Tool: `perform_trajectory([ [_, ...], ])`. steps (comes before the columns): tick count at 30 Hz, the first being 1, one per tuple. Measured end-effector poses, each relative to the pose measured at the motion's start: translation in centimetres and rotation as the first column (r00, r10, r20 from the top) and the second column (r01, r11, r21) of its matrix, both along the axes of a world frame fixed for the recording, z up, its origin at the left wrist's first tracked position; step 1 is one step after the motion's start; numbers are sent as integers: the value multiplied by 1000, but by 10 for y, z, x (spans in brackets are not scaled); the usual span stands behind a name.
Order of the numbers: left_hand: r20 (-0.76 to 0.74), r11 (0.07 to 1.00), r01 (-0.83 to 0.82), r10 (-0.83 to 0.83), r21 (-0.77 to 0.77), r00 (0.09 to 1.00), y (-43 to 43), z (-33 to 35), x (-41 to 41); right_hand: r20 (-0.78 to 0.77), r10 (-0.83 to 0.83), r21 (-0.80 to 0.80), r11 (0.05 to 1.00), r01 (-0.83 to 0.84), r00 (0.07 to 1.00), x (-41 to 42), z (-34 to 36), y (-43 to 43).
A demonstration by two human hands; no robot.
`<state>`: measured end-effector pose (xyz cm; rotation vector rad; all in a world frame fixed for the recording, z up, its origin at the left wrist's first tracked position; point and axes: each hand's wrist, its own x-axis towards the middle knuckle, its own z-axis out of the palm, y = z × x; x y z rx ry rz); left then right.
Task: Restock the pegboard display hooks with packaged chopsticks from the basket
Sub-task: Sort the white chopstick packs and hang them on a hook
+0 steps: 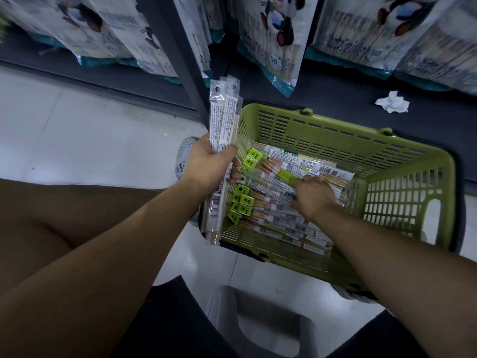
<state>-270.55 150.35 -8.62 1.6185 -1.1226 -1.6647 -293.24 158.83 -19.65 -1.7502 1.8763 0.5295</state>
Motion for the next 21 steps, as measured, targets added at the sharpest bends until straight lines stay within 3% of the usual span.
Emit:
perform_trajectory([
  [11,26,1000,17,-17,-3,1000,0,1,-1,83,-39,9,999,38,996,-1,3,4],
  [21,6,1000,14,-14,1,1000,0,0,0,41,-33,48,998,31,999,0,1,1],
])
